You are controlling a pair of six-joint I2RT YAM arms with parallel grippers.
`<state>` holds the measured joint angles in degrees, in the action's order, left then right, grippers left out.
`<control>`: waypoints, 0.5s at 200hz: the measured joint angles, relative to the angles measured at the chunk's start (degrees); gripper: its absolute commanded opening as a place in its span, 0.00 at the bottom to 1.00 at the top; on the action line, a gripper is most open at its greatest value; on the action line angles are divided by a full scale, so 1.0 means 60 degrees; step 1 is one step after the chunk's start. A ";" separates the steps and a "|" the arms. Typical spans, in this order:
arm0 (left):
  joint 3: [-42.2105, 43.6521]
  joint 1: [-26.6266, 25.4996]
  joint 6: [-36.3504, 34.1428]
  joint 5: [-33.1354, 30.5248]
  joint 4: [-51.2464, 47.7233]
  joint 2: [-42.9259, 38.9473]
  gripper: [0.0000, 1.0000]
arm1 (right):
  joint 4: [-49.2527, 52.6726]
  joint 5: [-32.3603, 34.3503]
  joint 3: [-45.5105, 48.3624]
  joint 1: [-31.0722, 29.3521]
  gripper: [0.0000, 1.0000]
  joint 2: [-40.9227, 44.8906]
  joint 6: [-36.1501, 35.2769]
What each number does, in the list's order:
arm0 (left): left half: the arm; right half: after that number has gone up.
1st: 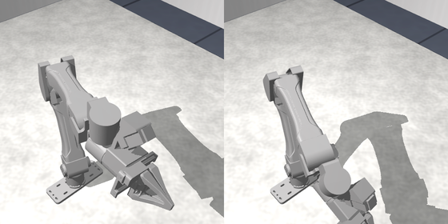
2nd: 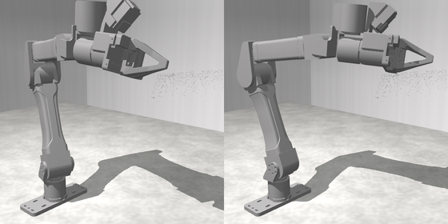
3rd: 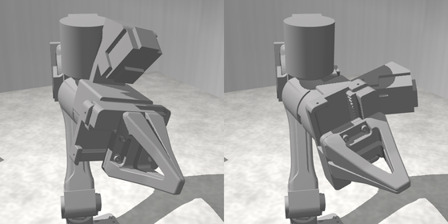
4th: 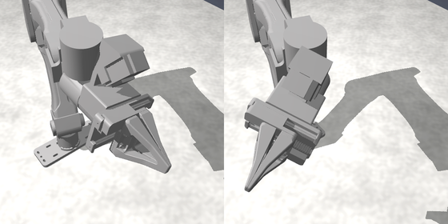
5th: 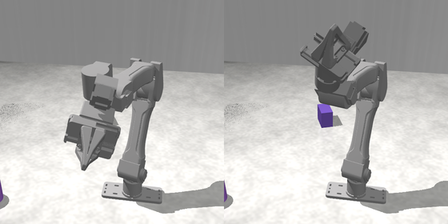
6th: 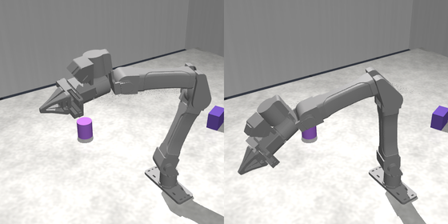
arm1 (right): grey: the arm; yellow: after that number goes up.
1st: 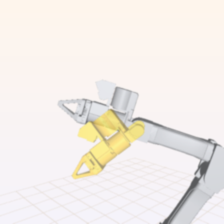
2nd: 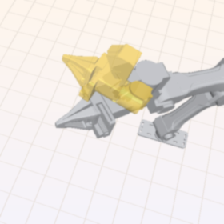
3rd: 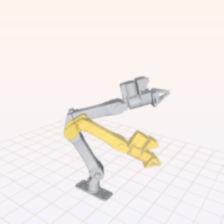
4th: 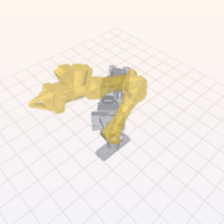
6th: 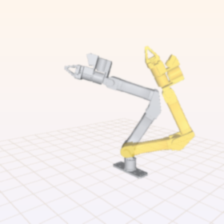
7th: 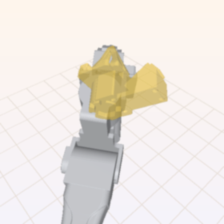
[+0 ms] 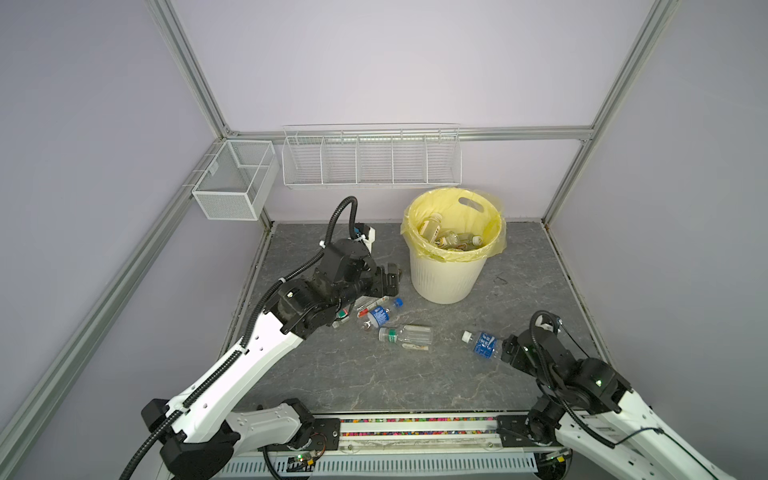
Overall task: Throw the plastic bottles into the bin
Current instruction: 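Withdraw the left gripper while the right gripper lowers onto the blue water bottle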
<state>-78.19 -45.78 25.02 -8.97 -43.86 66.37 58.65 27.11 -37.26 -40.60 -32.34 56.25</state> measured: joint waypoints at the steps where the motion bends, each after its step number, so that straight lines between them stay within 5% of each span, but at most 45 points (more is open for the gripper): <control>1: 0.0044 0.0007 0.0004 0.0000 -0.0004 -0.0025 0.99 | -0.0007 0.0000 -0.0004 0.0000 0.88 -0.0015 -0.0018; 100: 0.1643 0.0087 0.0488 -0.0459 -0.0040 -0.1446 0.99 | -0.1126 -0.0375 -0.0273 -0.0058 0.88 -0.2951 -0.2936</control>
<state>-68.34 -45.25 27.94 -11.73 -44.10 57.69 51.90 24.86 -38.89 -40.95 -50.04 38.63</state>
